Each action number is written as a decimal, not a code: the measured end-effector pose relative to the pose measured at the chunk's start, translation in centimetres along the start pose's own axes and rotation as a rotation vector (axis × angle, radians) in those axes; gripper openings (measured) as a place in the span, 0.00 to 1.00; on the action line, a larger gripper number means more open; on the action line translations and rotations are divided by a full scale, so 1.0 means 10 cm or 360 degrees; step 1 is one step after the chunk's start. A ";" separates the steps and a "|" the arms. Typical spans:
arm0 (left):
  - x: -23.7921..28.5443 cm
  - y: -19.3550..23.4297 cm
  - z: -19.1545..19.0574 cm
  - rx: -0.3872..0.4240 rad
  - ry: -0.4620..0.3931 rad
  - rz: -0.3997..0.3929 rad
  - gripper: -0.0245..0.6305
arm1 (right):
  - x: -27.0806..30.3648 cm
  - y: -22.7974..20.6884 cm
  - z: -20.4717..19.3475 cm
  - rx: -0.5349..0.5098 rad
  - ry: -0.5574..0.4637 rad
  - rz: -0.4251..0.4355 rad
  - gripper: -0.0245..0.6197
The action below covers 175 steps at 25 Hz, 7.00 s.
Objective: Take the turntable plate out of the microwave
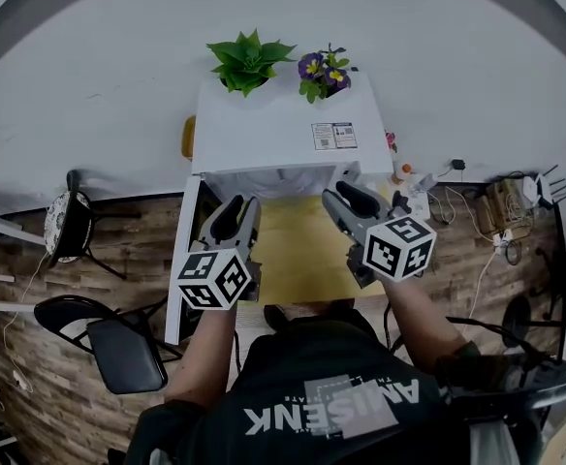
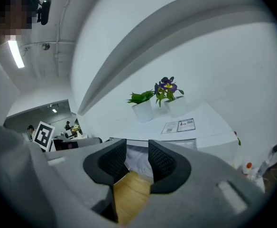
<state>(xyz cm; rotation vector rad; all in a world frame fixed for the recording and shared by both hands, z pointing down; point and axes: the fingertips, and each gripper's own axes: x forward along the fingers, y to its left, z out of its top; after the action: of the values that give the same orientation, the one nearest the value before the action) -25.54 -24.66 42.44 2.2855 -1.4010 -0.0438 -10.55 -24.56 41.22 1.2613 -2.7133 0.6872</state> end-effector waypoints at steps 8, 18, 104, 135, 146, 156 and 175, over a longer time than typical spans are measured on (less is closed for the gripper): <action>0.25 0.24 -0.48 -0.0198 0.0183 0.0029 0.27 | 0.19 -0.33 -0.47 0.0199 0.0097 -0.0066 0.32; 0.62 0.64 -1.19 -0.0550 0.0316 0.0165 0.33 | 0.56 -0.80 -1.13 0.0569 0.0190 -0.0091 0.38; 0.42 0.92 -2.04 -0.1057 0.0238 0.0086 0.22 | 0.79 -0.70 -1.97 0.1242 0.0157 0.0040 0.18; -0.59 -0.41 -1.56 -0.0870 -0.0160 0.0354 0.23 | -0.31 -0.16 -1.34 0.0991 0.0355 0.0582 0.20; -0.90 -0.51 -0.91 -0.0713 -0.0103 0.0167 0.23 | -0.51 0.32 -0.85 0.0926 0.0181 0.0528 0.20; -0.97 -0.64 -0.50 -0.0670 -0.0022 0.0034 0.23 | -0.63 0.53 -0.47 0.0920 0.0016 0.0472 0.21; -1.05 -0.65 -0.15 -0.0534 -0.0077 -0.0011 0.23 | -0.58 0.67 -0.19 0.0838 -0.0023 0.0505 0.22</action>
<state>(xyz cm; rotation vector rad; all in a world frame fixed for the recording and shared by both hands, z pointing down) -24.79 -12.69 39.09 2.0225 -1.2984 -0.3141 -11.90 -15.84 39.07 0.8958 -2.8763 1.5078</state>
